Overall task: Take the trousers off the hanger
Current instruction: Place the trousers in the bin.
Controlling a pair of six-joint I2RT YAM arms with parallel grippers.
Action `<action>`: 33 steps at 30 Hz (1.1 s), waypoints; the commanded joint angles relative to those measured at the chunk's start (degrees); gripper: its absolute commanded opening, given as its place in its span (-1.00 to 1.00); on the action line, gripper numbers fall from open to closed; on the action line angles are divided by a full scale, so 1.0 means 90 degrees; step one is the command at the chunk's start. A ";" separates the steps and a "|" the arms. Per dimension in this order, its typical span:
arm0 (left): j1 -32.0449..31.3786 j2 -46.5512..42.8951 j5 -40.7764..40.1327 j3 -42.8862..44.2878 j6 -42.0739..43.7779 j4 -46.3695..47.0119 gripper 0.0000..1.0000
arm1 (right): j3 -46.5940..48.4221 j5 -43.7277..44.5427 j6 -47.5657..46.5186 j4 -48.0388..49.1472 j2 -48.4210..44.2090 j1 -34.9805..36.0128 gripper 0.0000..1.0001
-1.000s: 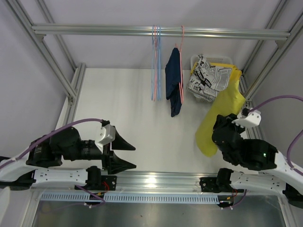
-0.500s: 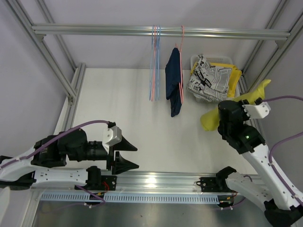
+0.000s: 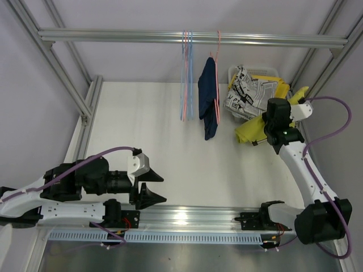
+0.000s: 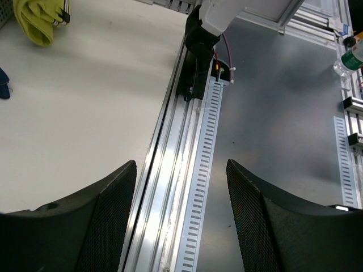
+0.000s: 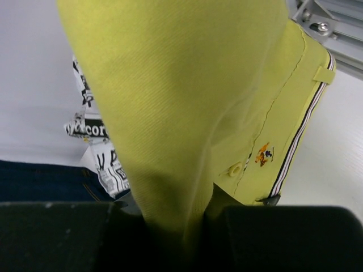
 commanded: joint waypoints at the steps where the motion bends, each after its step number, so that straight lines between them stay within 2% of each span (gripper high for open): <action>1: -0.0017 0.0036 -0.0103 -0.0099 0.0121 -0.0018 0.37 | 0.0884 -0.0453 -0.0099 0.1406 0.0236 -0.0326 -1.00; 11: -0.0017 -0.0257 -0.0718 -0.0451 0.0170 0.0100 0.40 | 0.1851 -0.1556 -0.0441 0.1963 0.1759 -0.0786 -1.00; 17: -0.0017 -0.0355 -0.0864 -0.0675 0.0209 0.0129 0.42 | 0.2329 -0.1840 -0.0597 0.2286 0.2570 -0.0913 -1.00; 31: -0.0017 -0.0326 -0.1031 -0.1076 0.0248 0.0412 0.44 | 0.4194 -0.2289 -0.0656 0.2042 0.4162 -0.1118 -1.00; 33: -0.0017 -0.0316 -0.1070 -0.1105 0.0238 0.0422 0.45 | 0.4486 -0.2397 -0.0607 0.1945 0.4406 -0.1342 -1.00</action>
